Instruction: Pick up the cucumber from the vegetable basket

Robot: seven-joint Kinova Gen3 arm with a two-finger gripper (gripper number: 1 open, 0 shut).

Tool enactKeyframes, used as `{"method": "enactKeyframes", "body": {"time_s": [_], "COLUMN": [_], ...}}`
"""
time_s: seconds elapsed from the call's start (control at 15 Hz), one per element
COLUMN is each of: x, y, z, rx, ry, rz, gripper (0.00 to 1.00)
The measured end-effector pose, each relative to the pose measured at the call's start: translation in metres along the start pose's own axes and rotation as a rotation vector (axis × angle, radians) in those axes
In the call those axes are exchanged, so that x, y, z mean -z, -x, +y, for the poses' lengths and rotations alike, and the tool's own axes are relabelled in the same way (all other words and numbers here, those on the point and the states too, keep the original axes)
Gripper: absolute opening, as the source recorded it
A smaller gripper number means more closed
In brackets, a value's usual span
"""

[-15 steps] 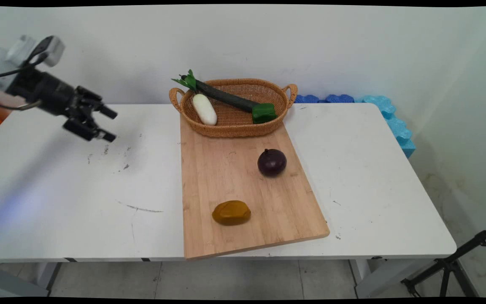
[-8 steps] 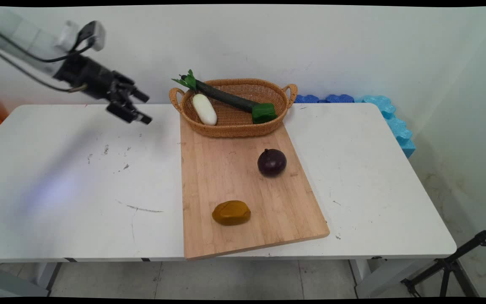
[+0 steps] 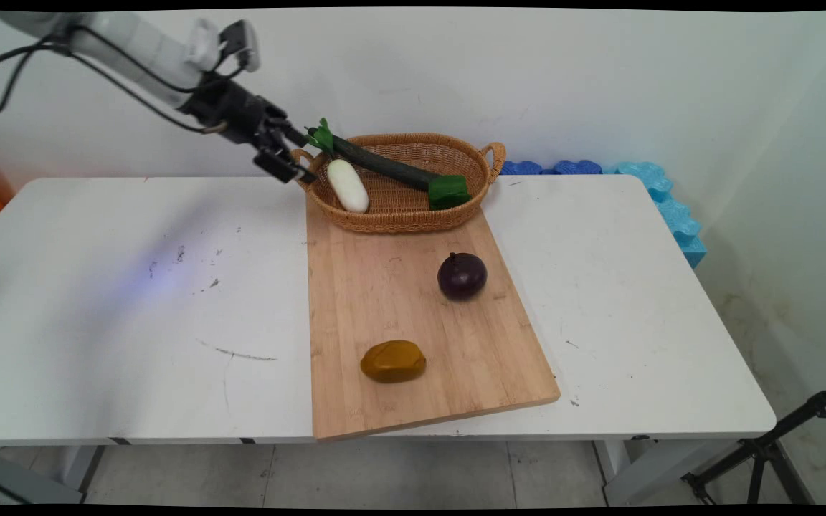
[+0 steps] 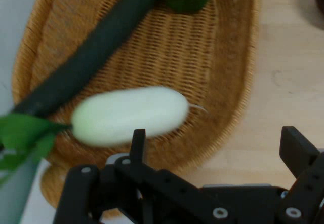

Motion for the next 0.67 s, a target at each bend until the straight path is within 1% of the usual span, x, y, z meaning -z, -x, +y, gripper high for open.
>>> {"method": "enactKeyframes", "body": {"time_s": [0.13,0.4,0.67], "x": [-0.018,-0.052,-0.082], "y": [-0.014,-0.035,-0.049], "z": [-0.01,-0.029,-0.047], "rx": [-0.033,-0.101,-0.176], "ry": [-0.018,-0.045,-0.065], "rz": [-0.01,-0.031,-0.054], "gripper": [1.0,1.0,1.0]}}
